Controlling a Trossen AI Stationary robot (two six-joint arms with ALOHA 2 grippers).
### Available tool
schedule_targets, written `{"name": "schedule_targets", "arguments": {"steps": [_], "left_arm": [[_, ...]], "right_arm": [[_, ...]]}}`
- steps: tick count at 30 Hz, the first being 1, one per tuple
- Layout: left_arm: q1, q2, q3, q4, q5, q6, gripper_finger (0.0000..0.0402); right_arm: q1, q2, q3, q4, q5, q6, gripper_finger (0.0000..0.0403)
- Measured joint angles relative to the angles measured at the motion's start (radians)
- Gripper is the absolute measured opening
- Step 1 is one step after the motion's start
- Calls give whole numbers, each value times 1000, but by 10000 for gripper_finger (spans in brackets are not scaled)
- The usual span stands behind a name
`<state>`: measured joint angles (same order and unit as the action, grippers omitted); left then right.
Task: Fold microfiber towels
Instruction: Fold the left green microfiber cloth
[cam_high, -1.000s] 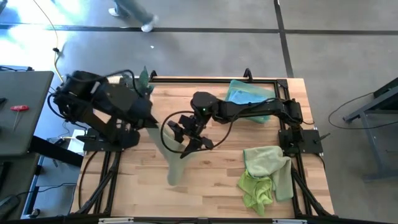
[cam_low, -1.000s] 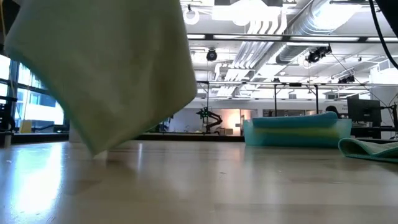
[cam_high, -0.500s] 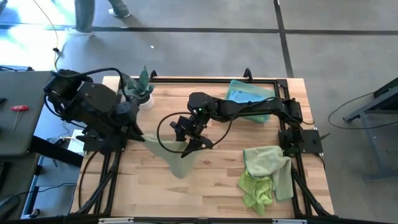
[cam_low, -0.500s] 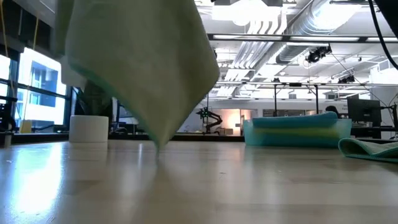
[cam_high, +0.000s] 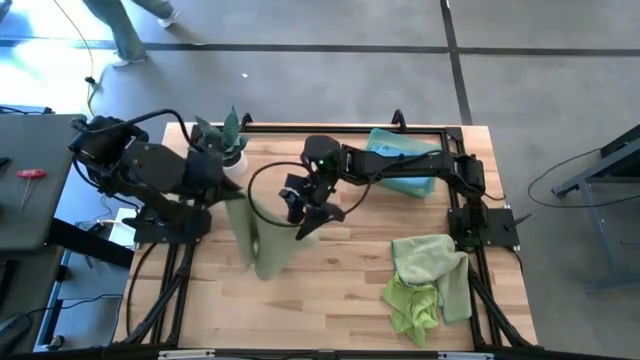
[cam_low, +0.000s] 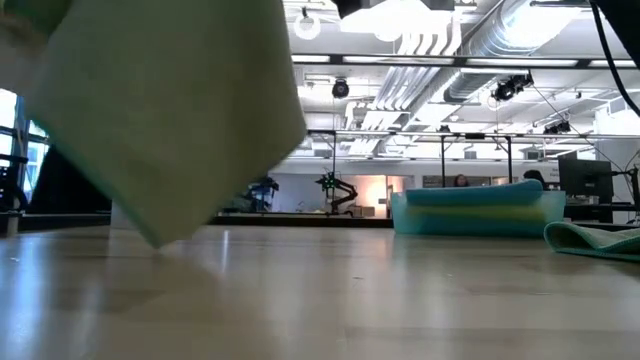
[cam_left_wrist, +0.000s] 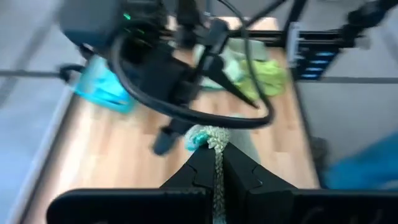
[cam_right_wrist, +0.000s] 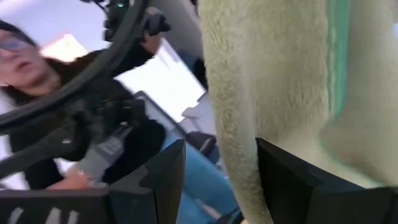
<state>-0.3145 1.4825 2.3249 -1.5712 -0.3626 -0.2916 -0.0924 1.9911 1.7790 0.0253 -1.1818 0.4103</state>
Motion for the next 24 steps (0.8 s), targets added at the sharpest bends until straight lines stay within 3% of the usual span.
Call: {"name": "schedule_targets", "arguments": {"steps": [2, 5, 9, 12, 16, 20, 24], "left_arm": [[0, 0, 0, 0, -29, 31, 1], [0, 10, 0, 0, 13, 39, 1], [-1, 31, 0, 0, 71, -9, 1], [0, 47, -2, 22, -54, -167, 1], [54, 72, -2, 105, -231, -322, 1], [146, 89, -1, 187, -249, -326, 1], [257, 90, 0, 233, -231, -327, 1]], "right_arm": [[-12, -3, 0, -3, -38, 35, 179], [-30, -22, 0, -35, -49, 40, 179], [-65, -72, 0, -72, 45, 5, 179], [-89, -120, 0, -110, 219, -80, 179], [-103, -211, 0, -244, 527, -288, 179], [-76, -314, 0, -397, 875, -416, 179], [14, -408, 0, -488, 1145, -483, 179]]}}
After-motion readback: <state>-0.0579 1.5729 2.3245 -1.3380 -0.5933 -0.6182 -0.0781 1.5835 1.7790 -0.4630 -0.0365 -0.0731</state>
